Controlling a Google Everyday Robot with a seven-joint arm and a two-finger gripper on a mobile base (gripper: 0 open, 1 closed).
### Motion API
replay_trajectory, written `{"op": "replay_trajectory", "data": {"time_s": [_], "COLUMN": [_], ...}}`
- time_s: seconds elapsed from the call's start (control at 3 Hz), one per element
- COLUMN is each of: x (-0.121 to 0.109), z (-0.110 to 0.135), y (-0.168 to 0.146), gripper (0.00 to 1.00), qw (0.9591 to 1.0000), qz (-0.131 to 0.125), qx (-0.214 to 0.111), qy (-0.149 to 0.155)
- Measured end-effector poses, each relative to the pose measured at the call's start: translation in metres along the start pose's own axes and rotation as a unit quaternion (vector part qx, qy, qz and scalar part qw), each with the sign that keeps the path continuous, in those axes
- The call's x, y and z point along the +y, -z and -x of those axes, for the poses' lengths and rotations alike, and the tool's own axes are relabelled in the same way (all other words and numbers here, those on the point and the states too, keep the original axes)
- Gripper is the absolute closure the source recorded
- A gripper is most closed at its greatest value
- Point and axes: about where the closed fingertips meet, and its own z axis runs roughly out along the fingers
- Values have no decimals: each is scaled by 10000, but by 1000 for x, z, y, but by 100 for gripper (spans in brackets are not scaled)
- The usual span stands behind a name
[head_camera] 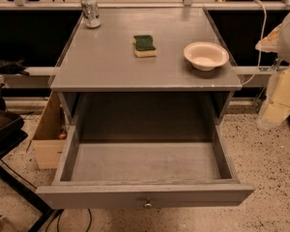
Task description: Close top drawer
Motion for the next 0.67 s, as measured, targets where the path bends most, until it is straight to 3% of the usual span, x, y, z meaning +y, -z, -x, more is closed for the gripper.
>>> {"op": "replay_trajectory", "data": {"time_s": [0.33, 0.67], "x": [0, 29], "z": [0, -13], "y": [0, -45], "gripper": [0, 27], "qw": [10000, 9994], "qz": [1, 187], "qx": [0, -240], "qy": [-1, -186]}}
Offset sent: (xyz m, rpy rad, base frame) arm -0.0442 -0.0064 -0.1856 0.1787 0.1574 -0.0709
